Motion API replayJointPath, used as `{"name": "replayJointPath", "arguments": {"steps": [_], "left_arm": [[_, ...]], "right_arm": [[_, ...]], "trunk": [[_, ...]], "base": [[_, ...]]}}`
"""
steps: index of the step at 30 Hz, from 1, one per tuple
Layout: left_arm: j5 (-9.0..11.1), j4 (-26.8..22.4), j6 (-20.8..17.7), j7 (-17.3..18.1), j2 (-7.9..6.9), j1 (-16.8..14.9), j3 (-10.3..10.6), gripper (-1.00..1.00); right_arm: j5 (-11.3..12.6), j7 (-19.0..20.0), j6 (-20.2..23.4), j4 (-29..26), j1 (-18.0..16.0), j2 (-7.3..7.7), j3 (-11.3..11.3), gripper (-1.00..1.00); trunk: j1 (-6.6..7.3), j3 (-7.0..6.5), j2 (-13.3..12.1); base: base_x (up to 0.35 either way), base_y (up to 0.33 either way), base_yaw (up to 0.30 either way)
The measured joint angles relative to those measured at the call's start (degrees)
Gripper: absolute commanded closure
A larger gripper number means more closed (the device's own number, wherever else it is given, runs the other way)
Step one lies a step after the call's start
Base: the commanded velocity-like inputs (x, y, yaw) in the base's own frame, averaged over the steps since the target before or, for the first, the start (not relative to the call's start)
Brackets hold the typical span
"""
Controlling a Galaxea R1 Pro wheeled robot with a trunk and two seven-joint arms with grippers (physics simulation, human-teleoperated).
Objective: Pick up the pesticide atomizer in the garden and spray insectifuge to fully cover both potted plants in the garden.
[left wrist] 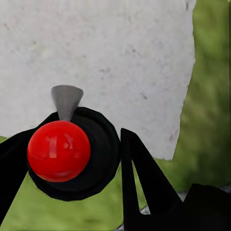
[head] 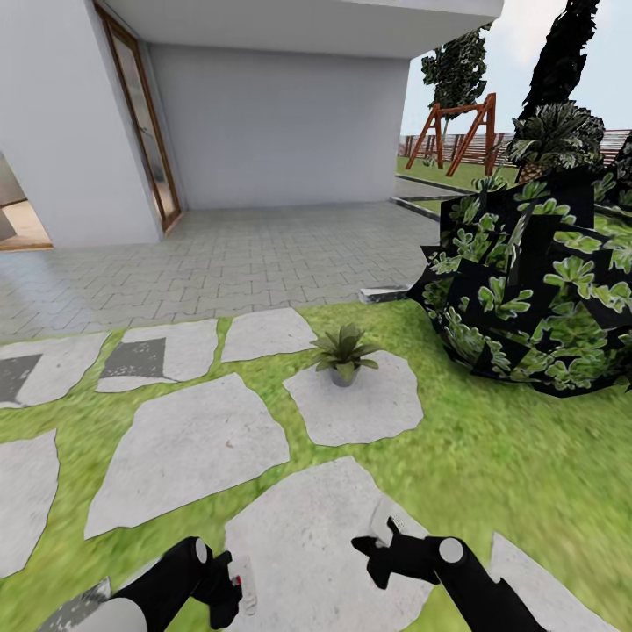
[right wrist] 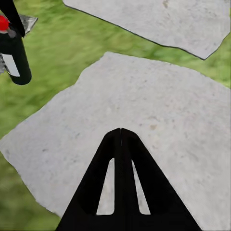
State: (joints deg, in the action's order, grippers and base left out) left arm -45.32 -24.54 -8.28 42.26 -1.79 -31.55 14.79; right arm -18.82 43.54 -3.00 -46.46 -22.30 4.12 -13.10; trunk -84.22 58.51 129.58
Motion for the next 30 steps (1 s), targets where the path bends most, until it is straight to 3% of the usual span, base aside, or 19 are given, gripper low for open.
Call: {"name": "replayJointPath", "arguments": {"steps": [6,11,14,18,30], "left_arm": [[0.0,0.1,-0.1,0.0,0.53,0.0,0.1,1.0],[0.0,0.1,-0.1,0.1,1.63,0.0,0.3,1.0],[0.0,0.1,-0.1,0.1,2.28,0.0,0.3,1.0],[0.0,0.1,0.1,0.1,3.48,0.0,0.4,1.0],[-0.1,0.0,1.4,0.2,5.68,-0.2,0.4,1.0]], "right_arm": [[0.0,1.8,0.0,-0.1,0.0,-0.92,-0.5,1.0],[-0.1,2.0,0.0,-0.2,0.0,-2.33,-6.0,1.0],[-0.1,2.0,0.0,-0.3,0.0,-2.67,-7.5,1.0],[-0.1,1.9,0.0,-0.3,0.0,-3.56,-8.1,1.0],[-0.1,1.9,0.0,-0.3,0.0,-3.8,-8.1,1.0]], "trunk": [[0.0,0.0,0.0],[0.0,0.0,0.0],[0.0,0.0,0.0],[0.0,0.0,0.0],[0.0,0.0,0.0]], "base": [[0.0,0.0,0.0],[0.0,0.0,0.0],[0.0,0.0,0.0],[0.0,0.0,0.0],[0.0,0.0,0.0]]}}
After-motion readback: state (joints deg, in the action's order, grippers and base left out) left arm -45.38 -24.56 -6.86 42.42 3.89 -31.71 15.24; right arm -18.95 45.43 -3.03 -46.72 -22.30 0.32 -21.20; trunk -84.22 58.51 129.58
